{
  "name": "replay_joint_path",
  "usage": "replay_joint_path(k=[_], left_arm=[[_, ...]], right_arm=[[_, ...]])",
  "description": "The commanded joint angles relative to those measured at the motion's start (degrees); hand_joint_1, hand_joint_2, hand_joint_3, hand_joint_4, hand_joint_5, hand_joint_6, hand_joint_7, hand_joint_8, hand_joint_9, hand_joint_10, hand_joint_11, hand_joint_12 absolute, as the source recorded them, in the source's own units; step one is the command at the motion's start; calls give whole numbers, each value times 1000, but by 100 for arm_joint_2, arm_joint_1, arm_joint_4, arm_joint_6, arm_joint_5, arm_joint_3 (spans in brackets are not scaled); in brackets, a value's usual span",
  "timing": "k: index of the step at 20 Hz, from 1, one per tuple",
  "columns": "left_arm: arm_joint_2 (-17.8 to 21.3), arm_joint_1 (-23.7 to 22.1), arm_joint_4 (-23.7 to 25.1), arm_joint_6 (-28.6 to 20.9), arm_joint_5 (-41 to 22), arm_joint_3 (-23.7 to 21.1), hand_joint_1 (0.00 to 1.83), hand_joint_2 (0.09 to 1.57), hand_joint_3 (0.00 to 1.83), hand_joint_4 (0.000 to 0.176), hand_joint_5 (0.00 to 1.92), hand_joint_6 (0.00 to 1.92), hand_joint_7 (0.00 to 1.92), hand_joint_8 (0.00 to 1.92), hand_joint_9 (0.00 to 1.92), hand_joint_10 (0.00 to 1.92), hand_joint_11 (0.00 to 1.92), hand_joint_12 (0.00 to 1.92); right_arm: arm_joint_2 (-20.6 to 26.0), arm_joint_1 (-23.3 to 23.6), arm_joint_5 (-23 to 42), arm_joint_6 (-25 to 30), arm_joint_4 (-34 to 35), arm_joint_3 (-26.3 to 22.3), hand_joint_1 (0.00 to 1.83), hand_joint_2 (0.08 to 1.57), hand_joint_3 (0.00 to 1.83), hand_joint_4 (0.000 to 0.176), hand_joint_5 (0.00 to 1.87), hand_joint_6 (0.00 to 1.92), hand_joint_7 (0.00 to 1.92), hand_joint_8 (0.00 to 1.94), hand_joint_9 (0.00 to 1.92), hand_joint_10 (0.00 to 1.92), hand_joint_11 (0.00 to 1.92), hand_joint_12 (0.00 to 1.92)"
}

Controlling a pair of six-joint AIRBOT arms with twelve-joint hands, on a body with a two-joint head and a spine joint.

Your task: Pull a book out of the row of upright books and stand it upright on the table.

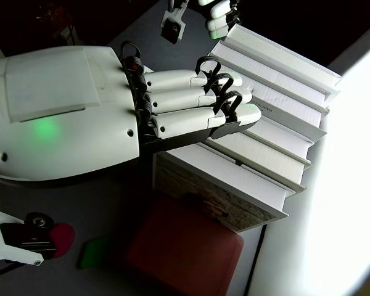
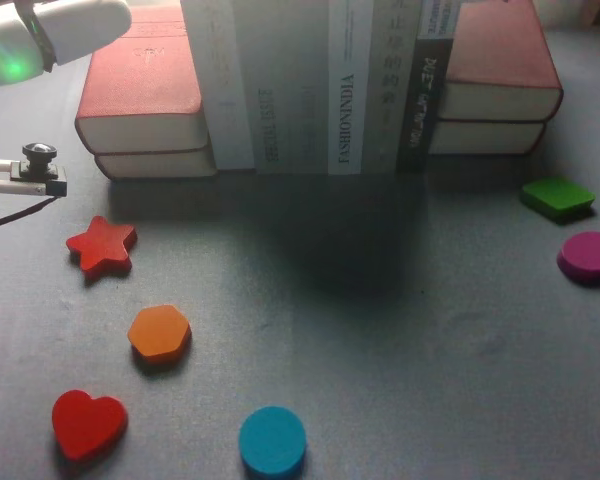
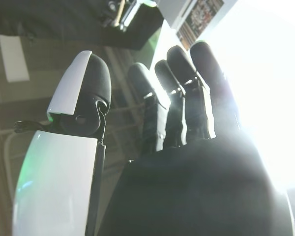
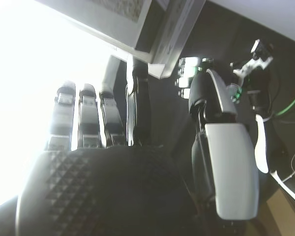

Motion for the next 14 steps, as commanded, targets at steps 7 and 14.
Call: replay_joint_path(k=[7,14], left_arm=[[22,-29,-314,-48,-560,-12,1108,1254,51,0,273,1091,54,1228,126,1421,17,1832],[0,-127,-225,-48,-548,-14,1078,1238,46,0,337,958,106,1159,131,1421,0,1769]], right_arm=[[56,408,307,30,45,-134,292,1168,0,49,661,9,0,0,0,0,0,0],[123,805,189,24,-188,-106,310,1163,0,44,689,8,0,0,0,0,0,0]])
